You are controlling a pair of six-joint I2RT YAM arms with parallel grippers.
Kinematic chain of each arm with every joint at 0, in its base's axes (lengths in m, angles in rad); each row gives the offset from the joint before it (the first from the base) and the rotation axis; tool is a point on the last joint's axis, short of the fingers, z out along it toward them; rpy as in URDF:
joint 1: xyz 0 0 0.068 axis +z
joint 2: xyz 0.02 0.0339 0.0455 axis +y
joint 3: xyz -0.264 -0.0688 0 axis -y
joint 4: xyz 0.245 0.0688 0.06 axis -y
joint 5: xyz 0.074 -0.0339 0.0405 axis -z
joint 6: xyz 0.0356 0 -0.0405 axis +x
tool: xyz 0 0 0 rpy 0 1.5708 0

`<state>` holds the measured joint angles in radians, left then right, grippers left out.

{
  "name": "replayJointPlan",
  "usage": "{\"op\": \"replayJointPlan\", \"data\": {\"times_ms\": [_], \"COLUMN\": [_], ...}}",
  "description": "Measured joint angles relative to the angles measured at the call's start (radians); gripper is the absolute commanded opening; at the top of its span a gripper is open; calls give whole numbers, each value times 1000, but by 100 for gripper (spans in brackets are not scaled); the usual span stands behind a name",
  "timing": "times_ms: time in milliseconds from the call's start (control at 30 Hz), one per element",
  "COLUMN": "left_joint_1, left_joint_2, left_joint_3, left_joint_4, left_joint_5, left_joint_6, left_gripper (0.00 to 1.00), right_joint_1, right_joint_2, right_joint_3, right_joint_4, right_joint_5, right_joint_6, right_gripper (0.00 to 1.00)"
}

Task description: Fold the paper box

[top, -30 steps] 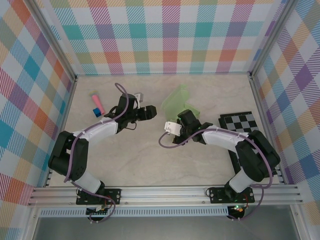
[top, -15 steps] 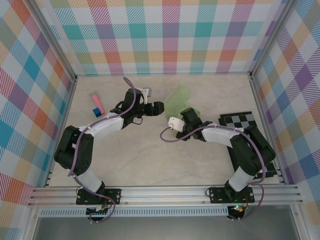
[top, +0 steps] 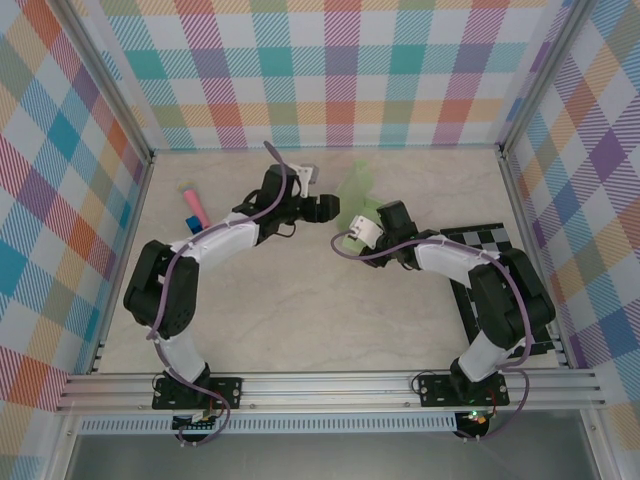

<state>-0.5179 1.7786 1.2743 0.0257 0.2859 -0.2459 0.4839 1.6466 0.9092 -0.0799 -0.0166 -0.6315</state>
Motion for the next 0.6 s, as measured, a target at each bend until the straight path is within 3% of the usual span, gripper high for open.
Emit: {"op": "replayJointPlan", "data": {"times_ms": [267,600], "left_joint_1": [-35,-44], "left_joint_2": [63,130], "left_joint_3": [90,154], "left_joint_4": [-92,-155], "left_joint_5": [-97,-176], "left_joint_6": [33,57], "left_gripper": [78,52], "right_joint_1": [0,0], "right_joint_2": [-10,3], "right_joint_3": [-16,-17], "right_joint_4": [19,45], "right_joint_5": [-56,-32], "right_joint_6": [-29,-97], "right_gripper": [63,65]}}
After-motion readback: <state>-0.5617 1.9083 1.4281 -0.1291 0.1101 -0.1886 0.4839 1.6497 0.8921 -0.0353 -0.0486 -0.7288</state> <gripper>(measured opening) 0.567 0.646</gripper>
